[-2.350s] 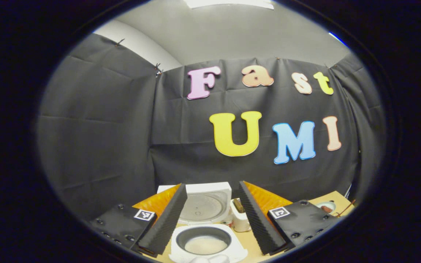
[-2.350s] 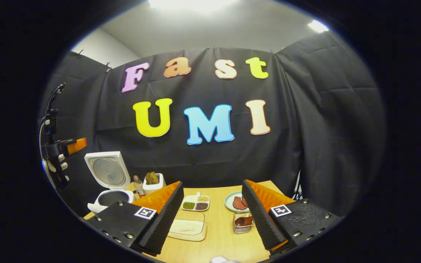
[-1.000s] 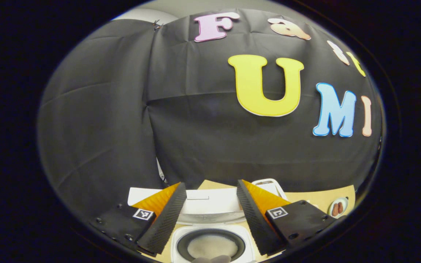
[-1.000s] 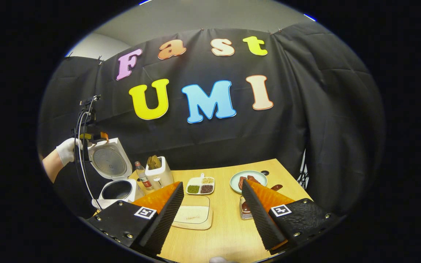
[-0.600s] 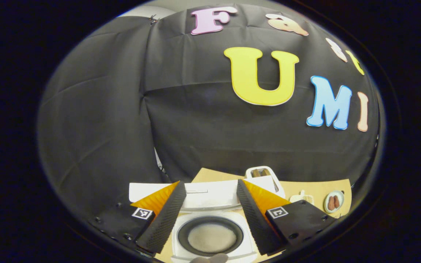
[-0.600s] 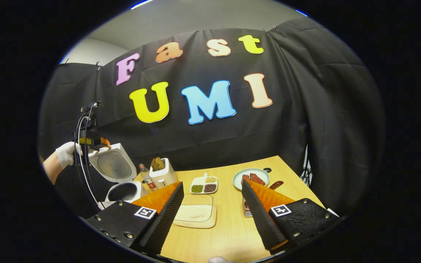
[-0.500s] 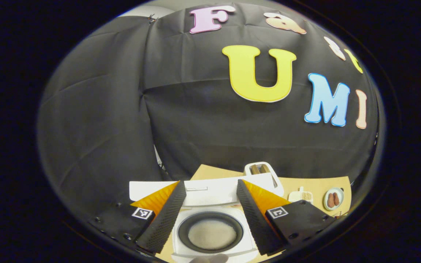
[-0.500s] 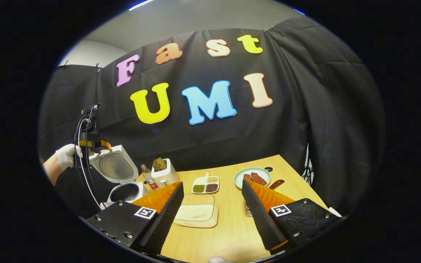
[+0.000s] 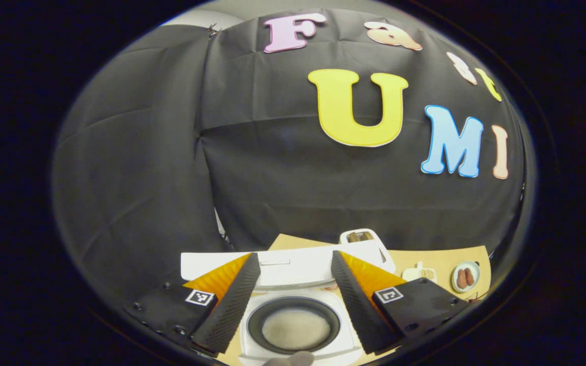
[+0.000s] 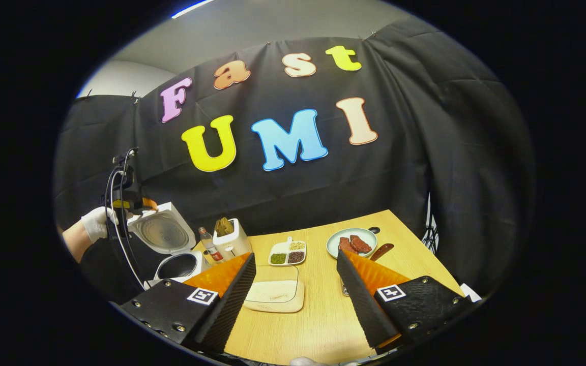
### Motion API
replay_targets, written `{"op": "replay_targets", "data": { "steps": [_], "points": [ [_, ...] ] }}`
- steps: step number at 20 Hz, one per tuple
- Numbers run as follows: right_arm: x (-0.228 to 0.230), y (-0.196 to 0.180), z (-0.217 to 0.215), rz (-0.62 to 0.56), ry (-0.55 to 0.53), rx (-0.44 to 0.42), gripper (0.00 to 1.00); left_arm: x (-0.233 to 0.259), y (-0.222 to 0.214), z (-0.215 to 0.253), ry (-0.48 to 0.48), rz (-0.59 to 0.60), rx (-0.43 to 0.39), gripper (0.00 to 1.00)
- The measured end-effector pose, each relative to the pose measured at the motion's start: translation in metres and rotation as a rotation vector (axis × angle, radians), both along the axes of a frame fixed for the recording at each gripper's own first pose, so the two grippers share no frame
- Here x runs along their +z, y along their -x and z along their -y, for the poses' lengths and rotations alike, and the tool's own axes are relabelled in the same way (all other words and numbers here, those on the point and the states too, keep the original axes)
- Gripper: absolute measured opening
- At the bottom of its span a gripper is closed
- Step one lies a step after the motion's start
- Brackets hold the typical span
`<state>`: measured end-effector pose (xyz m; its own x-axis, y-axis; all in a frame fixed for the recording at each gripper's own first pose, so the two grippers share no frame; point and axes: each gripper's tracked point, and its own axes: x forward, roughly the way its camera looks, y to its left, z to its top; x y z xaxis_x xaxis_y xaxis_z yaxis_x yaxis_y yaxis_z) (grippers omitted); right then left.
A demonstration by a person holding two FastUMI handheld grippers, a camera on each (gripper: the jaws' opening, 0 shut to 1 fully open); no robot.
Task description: Close the left gripper, press the button to open the rice cooker; take a wooden spoon from the chopstick holder with the right hand, scoop a spoonful of rice and pour it into the rice cooker, then put the wooden spoon back into the chopstick holder.
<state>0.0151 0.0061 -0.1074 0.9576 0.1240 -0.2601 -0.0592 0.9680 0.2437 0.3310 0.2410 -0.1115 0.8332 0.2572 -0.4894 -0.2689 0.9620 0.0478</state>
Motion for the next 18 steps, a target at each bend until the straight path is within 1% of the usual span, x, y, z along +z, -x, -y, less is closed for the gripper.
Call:
{"op": "replay_targets", "data": {
  "steps": [1,2,3,4,6,7,9,11,14,15,18],
  "points": [
    [-0.001,0.000,-0.001,-0.005,0.003,0.001,0.98,-0.002,0.000,0.000,-0.002,-0.008,0.001,0.98],
    [-0.001,-0.001,0.001,-0.004,0.005,-0.003,0.98,0.000,0.000,-0.001,0.002,0.007,0.006,0.98],
    [0.001,-0.002,0.001,-0.004,0.004,-0.002,0.98,-0.003,0.000,-0.001,0.009,-0.011,0.012,1.00],
    [-0.002,-0.002,0.000,-0.011,-0.001,-0.005,0.98,-0.001,0.001,-0.001,0.004,-0.007,0.010,0.98],
    [-0.004,-0.002,-0.004,-0.022,-0.013,-0.003,0.98,-0.003,0.001,0.000,0.005,-0.030,0.004,1.00],
    [-0.004,-0.003,-0.004,-0.023,-0.014,-0.003,0.98,-0.004,0.000,-0.001,0.007,-0.043,0.001,0.98],
    [-0.002,-0.006,-0.007,-0.018,-0.016,0.006,0.98,-0.001,-0.004,-0.001,0.023,-0.027,0.004,0.97],
    [-0.002,-0.007,-0.009,-0.017,0.005,0.013,0.98,0.000,-0.004,-0.003,0.013,-0.017,0.002,0.99],
    [-0.002,-0.009,-0.011,-0.015,0.010,0.014,0.98,0.005,-0.028,-0.011,-0.021,-0.006,0.001,0.99],
    [-0.003,-0.011,-0.012,-0.024,0.011,0.014,0.98,0.007,-0.037,-0.015,-0.020,-0.005,0.010,1.00],
    [-0.004,-0.012,-0.016,-0.031,0.016,0.023,0.98,0.005,-0.053,-0.024,-0.009,-0.011,0.027,1.00]
  ]
}}
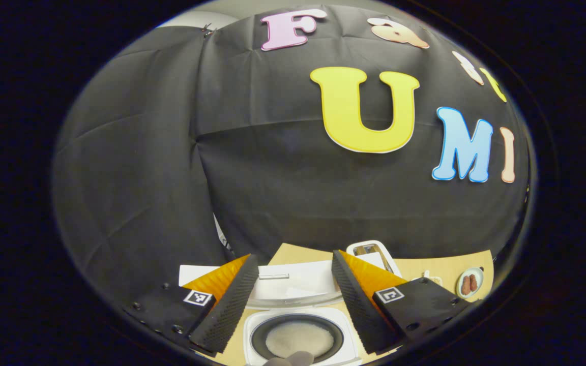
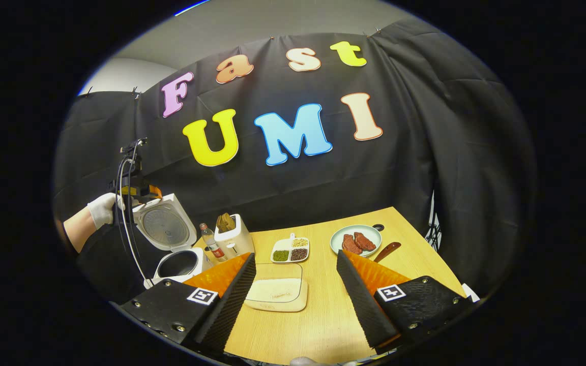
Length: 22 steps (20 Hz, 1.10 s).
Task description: Close the left gripper, press the button to open the rice cooker; take a wooden spoon from the chopstick holder with the right hand, scoop a spoonful of rice and pour it into the rice cooker, then put the wooden spoon back into the chopstick holder.
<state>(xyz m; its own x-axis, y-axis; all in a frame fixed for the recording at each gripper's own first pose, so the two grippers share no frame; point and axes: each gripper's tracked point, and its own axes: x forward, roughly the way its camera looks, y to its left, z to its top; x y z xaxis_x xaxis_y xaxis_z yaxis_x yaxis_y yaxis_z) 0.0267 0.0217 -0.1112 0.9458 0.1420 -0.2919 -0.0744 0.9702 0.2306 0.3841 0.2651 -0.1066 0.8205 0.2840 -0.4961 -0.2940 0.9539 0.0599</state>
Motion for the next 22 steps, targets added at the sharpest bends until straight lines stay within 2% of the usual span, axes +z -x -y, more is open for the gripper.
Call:
{"op": "replay_targets", "data": {
  "steps": [2,6,7,14,22],
  "points": [
    [0.000,-0.002,-0.001,0.002,0.007,0.003,0.98,0.003,-0.008,-0.004,-0.005,-0.004,0.002,1.00],
    [-0.001,-0.004,-0.006,-0.012,-0.010,0.013,0.98,-0.014,-0.011,-0.009,0.050,-0.053,0.036,1.00],
    [-0.002,-0.004,-0.007,-0.015,-0.012,0.011,0.98,-0.014,-0.007,-0.007,0.048,-0.063,0.031,0.97],
    [-0.007,0.000,-0.010,-0.034,-0.047,0.031,0.98,-0.024,0.049,0.020,0.112,-0.143,0.019,0.99],
    [-0.022,0.010,-0.006,-0.066,-0.084,0.050,0.98,-0.072,0.122,0.051,0.186,-0.260,-0.019,0.97]
  ]
}}
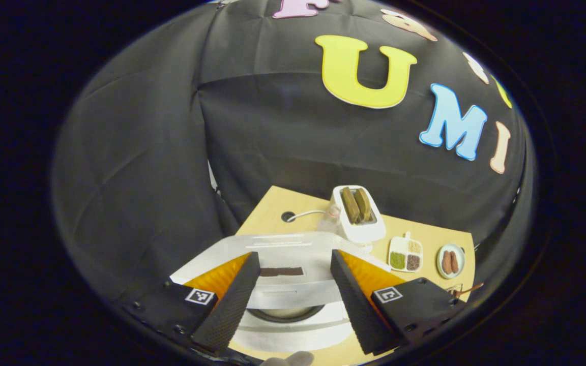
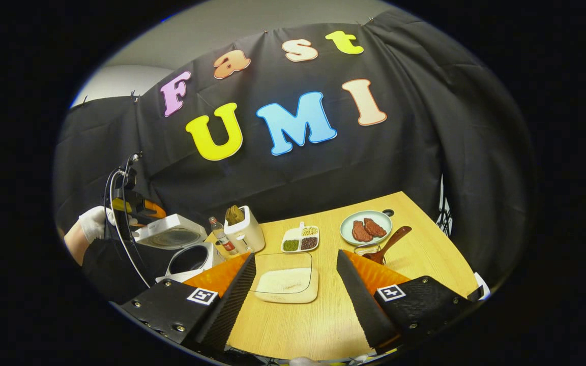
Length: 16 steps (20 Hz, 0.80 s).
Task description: Close the left gripper, press the button to open the rice cooker; take a wooden spoon from the chopstick holder with the right hand, scoop a spoonful of rice and pour it into the rice cooker, then put the wooden spoon back into the chopstick holder.
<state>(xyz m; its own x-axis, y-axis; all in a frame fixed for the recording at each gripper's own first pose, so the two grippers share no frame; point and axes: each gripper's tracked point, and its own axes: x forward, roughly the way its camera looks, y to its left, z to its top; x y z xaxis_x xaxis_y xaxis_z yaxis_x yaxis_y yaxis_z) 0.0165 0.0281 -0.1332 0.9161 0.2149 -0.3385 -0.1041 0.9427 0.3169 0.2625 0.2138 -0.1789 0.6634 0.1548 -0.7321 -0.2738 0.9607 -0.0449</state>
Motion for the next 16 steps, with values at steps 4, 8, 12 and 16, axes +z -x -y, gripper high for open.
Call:
{"op": "replay_targets", "data": {
  "steps": [4,8,12,16],
  "points": [
    [-0.007,0.003,0.000,-0.016,-0.012,0.010,0.98,-0.031,0.033,0.013,0.040,-0.075,-0.010,0.98],
    [-0.012,0.007,-0.001,-0.027,-0.017,0.017,0.98,-0.058,0.059,0.022,0.039,-0.109,-0.034,0.98],
    [-0.017,0.008,-0.001,-0.045,-0.036,0.018,0.98,-0.084,0.076,0.027,0.043,-0.155,-0.038,0.98],
    [-0.020,0.009,0.000,-0.051,-0.035,0.017,0.98,-0.111,0.093,0.026,0.048,-0.211,-0.030,0.98]
  ]
}}
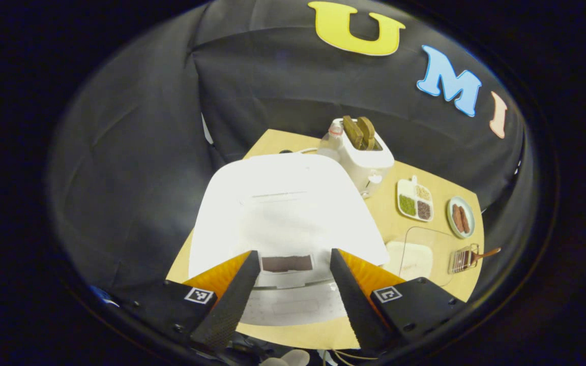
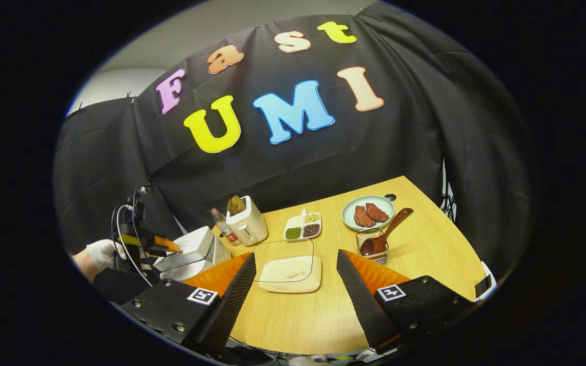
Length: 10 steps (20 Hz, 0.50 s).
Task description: Close the left gripper, press the button to open the rice cooker; take a wooden spoon from the chopstick holder with the right hand, scoop a spoonful of rice and pour it into the rice cooker, then put the wooden spoon back into the chopstick holder.
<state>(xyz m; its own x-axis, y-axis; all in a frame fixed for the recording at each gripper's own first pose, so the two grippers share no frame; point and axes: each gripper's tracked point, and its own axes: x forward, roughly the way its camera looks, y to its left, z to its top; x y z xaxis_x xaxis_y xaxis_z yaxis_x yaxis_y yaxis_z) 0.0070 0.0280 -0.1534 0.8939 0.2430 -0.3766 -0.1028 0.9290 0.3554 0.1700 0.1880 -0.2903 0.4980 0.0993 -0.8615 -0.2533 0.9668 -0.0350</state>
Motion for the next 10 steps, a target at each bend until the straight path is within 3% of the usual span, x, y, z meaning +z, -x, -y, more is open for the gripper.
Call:
{"op": "replay_targets", "data": {
  "steps": [10],
  "points": [
    [-0.008,-0.004,-0.002,-0.024,-0.011,0.007,0.98,-0.023,0.014,0.004,-0.018,-0.062,-0.037,0.98]
  ]
}}
